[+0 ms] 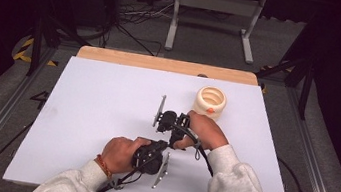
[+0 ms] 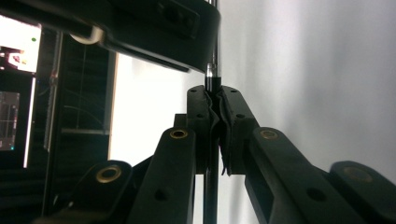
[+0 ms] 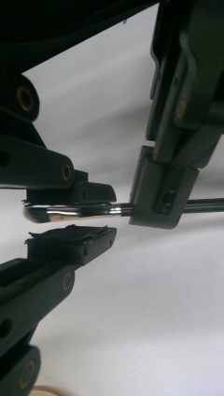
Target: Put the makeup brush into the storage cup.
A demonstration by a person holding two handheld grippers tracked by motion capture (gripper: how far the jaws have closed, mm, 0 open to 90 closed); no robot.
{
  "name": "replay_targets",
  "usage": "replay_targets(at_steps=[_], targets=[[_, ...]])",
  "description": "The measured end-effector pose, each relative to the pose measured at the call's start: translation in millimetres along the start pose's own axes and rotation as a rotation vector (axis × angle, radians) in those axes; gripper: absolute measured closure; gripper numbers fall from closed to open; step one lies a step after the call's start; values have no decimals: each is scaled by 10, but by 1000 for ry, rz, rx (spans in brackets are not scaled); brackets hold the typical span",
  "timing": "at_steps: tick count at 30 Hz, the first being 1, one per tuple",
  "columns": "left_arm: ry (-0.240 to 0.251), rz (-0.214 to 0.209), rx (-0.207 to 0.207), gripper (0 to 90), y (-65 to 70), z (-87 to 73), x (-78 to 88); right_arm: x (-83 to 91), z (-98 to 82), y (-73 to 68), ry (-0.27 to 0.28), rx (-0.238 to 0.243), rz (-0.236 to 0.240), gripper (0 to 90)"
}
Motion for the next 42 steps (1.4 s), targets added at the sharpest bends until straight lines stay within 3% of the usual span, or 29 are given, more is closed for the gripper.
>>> replay_targets(at_steps=[4, 6, 7, 8, 10, 16, 17, 20, 21, 22, 24, 28, 31, 35, 42], targets=[[8, -24, 38, 840, -15, -40, -31, 38, -51, 33, 30, -11, -17, 668], [-3, -35, 39, 840, -32, -82, -46, 96, -99, 85, 76, -24, -40, 604], [10, -49, 76, 840, -32, -100, -60, 119, -119, 98, 95, -30, -45, 558], [10, -49, 76, 840, -32, -100, -60, 119, -119, 98, 95, -30, -45, 558], [4, -52, 87, 840, -62, -146, -72, 184, -179, 130, 153, -46, -72, 503], [59, -99, 228, 840, -124, -271, -83, 298, -308, 174, 265, -88, -142, 416], [65, -126, 277, 840, -133, -311, -78, 311, -337, 169, 288, -84, -139, 405], [55, -147, 288, 840, -195, -394, -57, 321, -412, 197, 326, -98, -176, 388], [90, -170, 349, 840, -217, -401, -56, 309, -461, 208, 336, -95, -190, 367], [90, -170, 349, 840, -217, -401, -56, 309, -461, 208, 336, -95, -190, 367], [117, -191, 403, 840, -273, -434, -46, 271, -577, 216, 377, -125, -199, 318], [179, -234, 517, 840, -369, -497, -23, 218, -655, 227, 399, -147, -220, 284], [225, -259, 604, 840, -437, -553, -3, 155, -696, 196, 465, -143, -226, 244], [269, -290, 692, 840, -499, -627, 14, 91, -716, 179, 477, -138, -246, 214], [340, -299, 823, 840, -636, -771, 66, -2, -750, 148, 579, -163, -283, 141]])
Point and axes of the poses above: each handheld gripper's, and its own axes: x roughly backward along the jaws, z roughly out of its top, y roughly to its right, the point moved 8 cm from there along -x, roughly forward along the jaws, and after that the axes turned 7 degrees about -y, right-handed, at the moved point
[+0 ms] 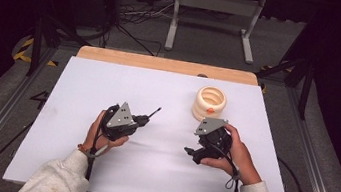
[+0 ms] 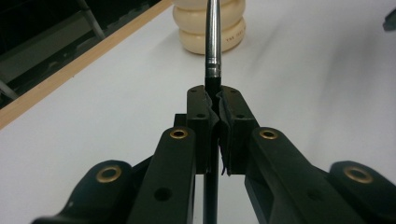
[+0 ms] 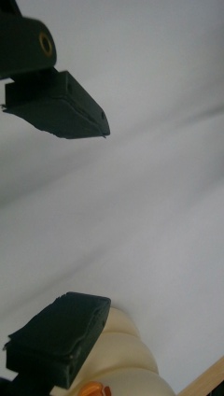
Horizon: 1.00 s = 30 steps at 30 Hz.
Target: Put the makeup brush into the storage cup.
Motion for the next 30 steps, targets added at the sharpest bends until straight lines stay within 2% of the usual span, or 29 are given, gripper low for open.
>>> replay_targets(at_steps=[3, 6, 8, 11, 13, 15, 18, 19, 20, 22, 23, 24, 25, 27, 30], targets=[[13, 0, 24, 840, -53, -9, 28, -5, -27, -23, 29, 0, -25, 127], [34, -5, 56, 840, -104, -11, 61, 24, -57, -42, 84, -19, -54, 98], [46, -4, 72, 840, -140, -13, 87, 46, -91, -47, 119, -34, -52, 80], [76, -7, 109, 840, -192, -7, 130, 68, -163, -37, 152, -55, -73, 71], [90, -5, 123, 840, -219, -3, 156, 78, -227, -24, 172, -59, -111, 82], [99, -5, 128, 840, -247, 1, 178, 73, -278, -18, 172, -75, -117, 82], [109, -3, 145, 840, -267, 3, 196, 79, -324, -6, 201, -102, -141, 75], [120, -4, 154, 840, -274, 8, 209, 84, -388, -2, 243, -143, -143, 65], [130, -4, 157, 840, -282, 18, 224, 87, -408, 0, 252, -150, -152, 65], [136, -3, 157, 840, -293, 25, 236, 89, -431, 5, 257, -153, -161, 65], [151, -6, 161, 840, -298, 53, 264, 126, -483, 2, 293, -157, -192, 66], [151, -6, 161, 840, -298, 53, 264, 126, -483, 2, 293, -157, -192, 66], [165, -13, 172, 840, -292, 77, 284, 154, -507, 1, 310, -152, -215, 66], [181, -11, 165, 840, -288, 124, 318, 194, -581, -13, 336, -150, -229, 66], [213, -10, 168, 840, -291, 189, 356, 241, -695, 3, 363, -180, -252, 61]])
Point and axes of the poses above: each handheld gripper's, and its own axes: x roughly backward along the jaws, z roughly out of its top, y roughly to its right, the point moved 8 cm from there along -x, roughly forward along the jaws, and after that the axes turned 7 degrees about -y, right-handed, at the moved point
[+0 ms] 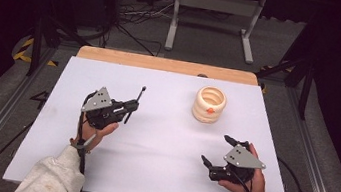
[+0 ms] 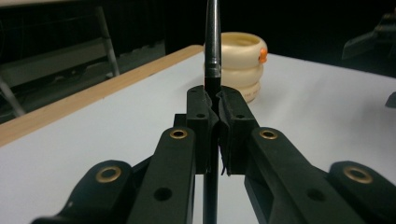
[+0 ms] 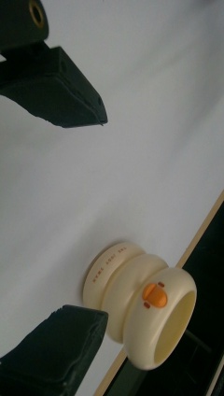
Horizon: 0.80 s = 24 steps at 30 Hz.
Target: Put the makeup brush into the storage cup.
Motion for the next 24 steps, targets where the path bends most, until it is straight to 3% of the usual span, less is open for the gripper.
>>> replay_targets(at_steps=[7, 20, 24], targets=[[26, -8, -8, 840, 20, 104, 19, 178, -145, 139, 56, -69, -72, 53], [88, -31, -32, 840, 59, 437, -125, 328, -327, 129, 43, -51, -104, 58], [100, -41, -56, 840, 92, 556, -199, 363, -344, 128, 53, -63, -118, 57]])
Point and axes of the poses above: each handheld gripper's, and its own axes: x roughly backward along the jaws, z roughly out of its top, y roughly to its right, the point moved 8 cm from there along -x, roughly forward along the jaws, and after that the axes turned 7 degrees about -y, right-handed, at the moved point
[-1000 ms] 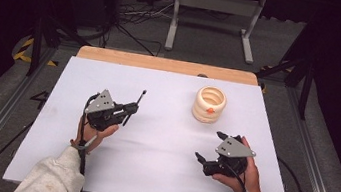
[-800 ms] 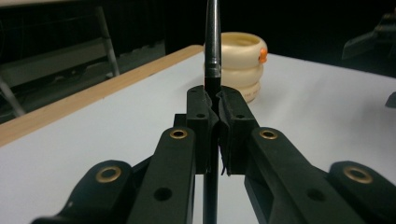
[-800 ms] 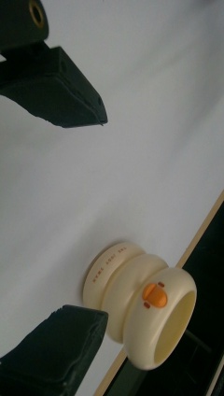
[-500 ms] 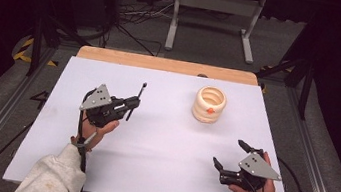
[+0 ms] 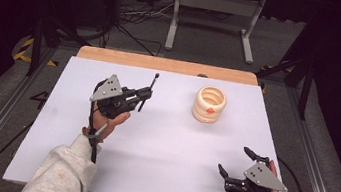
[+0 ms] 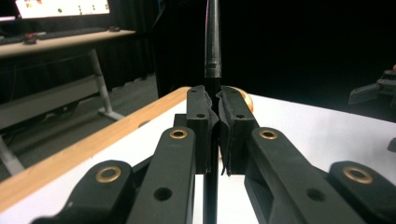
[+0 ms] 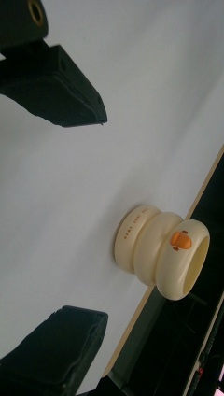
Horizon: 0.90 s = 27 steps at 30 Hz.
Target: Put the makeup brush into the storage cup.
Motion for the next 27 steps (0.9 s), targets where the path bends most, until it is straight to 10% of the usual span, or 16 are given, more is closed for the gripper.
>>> replay_targets(at_steps=[27], targets=[[83, -111, -10, 840, 183, 525, -762, 253, 24, 227, 92, -69, -75, 54]])
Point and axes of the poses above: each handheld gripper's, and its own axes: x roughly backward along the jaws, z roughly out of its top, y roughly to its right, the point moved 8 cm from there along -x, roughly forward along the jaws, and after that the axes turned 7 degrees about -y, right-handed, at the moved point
